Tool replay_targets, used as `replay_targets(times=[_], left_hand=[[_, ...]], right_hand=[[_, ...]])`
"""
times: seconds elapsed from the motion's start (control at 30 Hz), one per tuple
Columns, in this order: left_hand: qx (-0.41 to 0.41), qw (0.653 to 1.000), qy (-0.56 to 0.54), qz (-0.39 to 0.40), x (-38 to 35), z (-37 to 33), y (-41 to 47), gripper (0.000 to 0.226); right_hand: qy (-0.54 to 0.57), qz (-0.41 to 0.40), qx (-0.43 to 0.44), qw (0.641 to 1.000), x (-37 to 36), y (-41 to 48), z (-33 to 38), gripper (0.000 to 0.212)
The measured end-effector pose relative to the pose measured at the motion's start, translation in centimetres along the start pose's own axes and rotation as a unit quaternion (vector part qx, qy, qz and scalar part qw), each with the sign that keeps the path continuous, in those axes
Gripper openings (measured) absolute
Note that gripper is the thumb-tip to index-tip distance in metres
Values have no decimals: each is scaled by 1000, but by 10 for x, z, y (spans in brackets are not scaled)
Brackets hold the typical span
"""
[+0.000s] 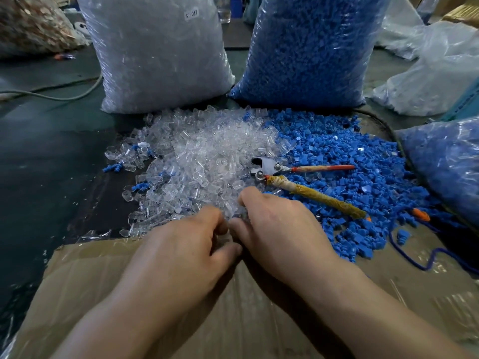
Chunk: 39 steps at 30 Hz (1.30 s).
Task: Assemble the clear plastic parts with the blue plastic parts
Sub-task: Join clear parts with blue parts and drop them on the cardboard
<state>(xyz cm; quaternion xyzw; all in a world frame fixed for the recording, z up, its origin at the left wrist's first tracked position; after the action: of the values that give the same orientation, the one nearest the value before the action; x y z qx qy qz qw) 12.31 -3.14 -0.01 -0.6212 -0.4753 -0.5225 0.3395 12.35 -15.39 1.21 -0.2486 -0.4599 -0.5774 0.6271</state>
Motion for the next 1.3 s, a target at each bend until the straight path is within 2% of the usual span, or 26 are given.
replay_targets(times=[0.07, 0.17, 0.27, 0.4, 0.57, 0.73, 0.83, 0.9, 1.0, 1.1, 1.17, 1.23, 1.3], left_hand=[[-2, 1000, -12, -2, 1, -2, -1, 41], [-42, 998, -15, 35, 0, -7, -2, 49], [-75, 994, -6, 73, -2, -12, -4, 41], [-98, 989, -16, 112, -3, -17, -7, 41], [-161, 977, -26, 139, -2, -26, -10, 30], [-192, 971, -19, 142, -6, -27, -15, 54], [-169, 977, -51, 123, -1, -26, -13, 59], [-104, 984, -136, 45, 12, -15, -7, 49], [4, 951, -304, -62, 24, 6, -4, 36], [2, 934, -351, -71, 23, -2, -3, 20], [5, 916, -397, -52, 19, -7, -4, 18], [8, 921, -388, -46, 17, -7, -4, 20], [25, 936, -347, -53, 18, 0, -4, 17]], right_hand=[[22, -14, 2, 1000, 4, 1, 1, 17], [60, -26, -13, 998, 8, -3, -4, 16], [86, -31, -29, 995, 11, -4, -8, 17], [127, -34, -49, 990, 17, -2, -13, 17], [139, -39, -31, 989, 20, -1, -13, 11], [151, -66, -10, 986, 25, -1, -14, 17], [199, -64, -25, 978, 27, -1, -15, 16], [287, -50, -53, 955, 28, -3, -17, 15], [410, 10, -71, 909, 22, -8, -7, 15], [448, 50, -63, 890, 16, -10, 1, 14], [461, 70, -77, 881, 15, -11, 1, 9], [390, 89, -80, 913, 19, -13, -1, 2], [262, 82, -83, 958, 33, -15, -9, 17]])
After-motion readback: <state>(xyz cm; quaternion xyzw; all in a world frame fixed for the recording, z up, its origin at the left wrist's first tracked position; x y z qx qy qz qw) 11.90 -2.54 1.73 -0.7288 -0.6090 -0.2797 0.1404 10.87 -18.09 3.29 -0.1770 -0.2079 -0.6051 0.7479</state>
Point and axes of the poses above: each hand's wrist, its own y-axis towards the middle knuckle, its own x-axis out of the back of the hand, z = x × y, the point moved 8 cm from there along y, towards the middle knuckle, and after that the axes turned 10 degrees about y, right-handed, at the moved point
